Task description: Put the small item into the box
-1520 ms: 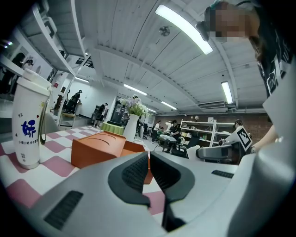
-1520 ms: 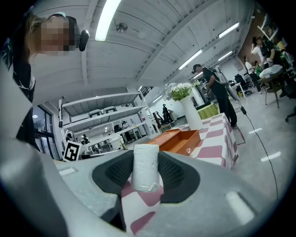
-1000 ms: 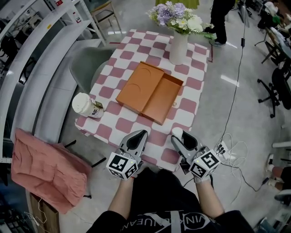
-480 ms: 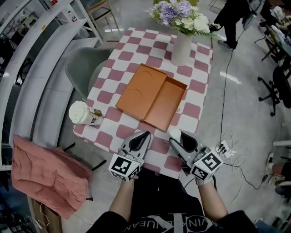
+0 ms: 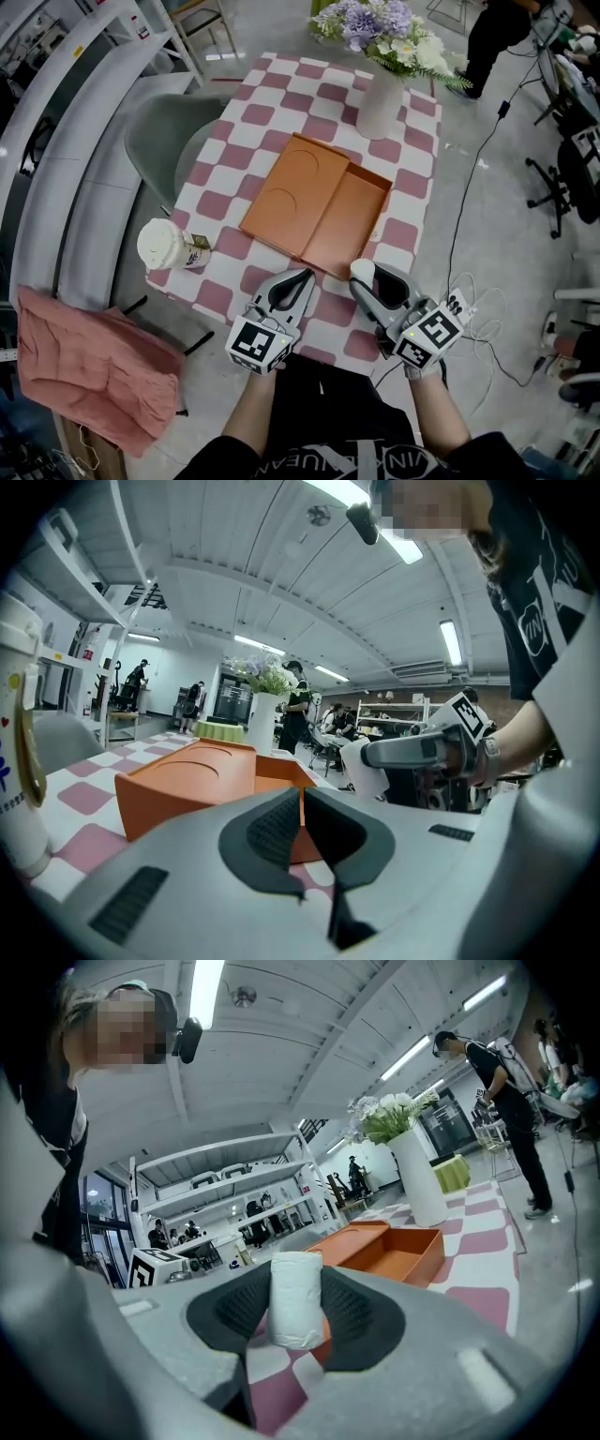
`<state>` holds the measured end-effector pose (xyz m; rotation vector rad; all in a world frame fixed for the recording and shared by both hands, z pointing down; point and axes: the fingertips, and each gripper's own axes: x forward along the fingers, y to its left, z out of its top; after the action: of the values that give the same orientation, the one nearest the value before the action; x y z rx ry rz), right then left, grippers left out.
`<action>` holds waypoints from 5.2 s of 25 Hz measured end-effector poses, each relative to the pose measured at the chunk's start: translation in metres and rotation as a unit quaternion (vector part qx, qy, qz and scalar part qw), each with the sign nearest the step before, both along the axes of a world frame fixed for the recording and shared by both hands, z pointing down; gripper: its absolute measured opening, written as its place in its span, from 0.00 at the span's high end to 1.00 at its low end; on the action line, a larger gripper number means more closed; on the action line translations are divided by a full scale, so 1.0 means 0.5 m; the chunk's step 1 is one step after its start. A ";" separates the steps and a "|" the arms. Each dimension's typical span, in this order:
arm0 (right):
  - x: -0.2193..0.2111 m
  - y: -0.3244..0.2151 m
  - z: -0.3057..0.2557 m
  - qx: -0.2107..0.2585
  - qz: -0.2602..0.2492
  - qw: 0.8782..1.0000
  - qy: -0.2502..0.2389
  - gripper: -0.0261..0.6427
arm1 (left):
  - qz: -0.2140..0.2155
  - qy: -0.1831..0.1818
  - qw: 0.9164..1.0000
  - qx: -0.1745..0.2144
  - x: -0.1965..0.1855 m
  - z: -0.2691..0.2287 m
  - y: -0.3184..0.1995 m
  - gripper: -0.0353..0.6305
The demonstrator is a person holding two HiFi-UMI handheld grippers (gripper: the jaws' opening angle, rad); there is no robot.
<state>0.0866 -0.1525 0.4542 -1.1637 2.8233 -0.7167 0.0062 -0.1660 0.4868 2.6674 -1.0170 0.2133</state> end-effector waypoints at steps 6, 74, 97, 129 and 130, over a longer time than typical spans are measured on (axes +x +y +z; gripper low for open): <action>-0.016 -0.035 0.004 0.003 -0.005 1.000 0.022 0.71 | 0.017 -0.005 1.000 0.009 0.010 -0.002 -0.010 0.92; -0.077 -0.098 0.145 -0.127 -0.121 0.933 0.313 0.71 | 0.000 0.021 1.000 -0.010 -0.021 0.004 -0.035 0.92; -0.017 -0.076 0.033 -0.048 -0.044 0.979 0.192 0.93 | -0.002 0.017 1.000 -0.001 0.010 -0.025 -0.016 0.92; 0.025 -0.073 -0.077 0.012 0.001 0.991 0.136 0.95 | -0.021 0.047 0.998 0.027 0.001 -0.152 -0.066 0.92; 0.026 -0.074 -0.081 0.016 0.002 0.991 0.136 0.95 | -0.022 0.048 0.998 0.029 0.001 -0.157 -0.069 0.92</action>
<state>0.0996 -0.1893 0.4138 -1.3571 3.0339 -0.5485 0.0066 -0.2003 0.4082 2.6750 -1.0645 0.0485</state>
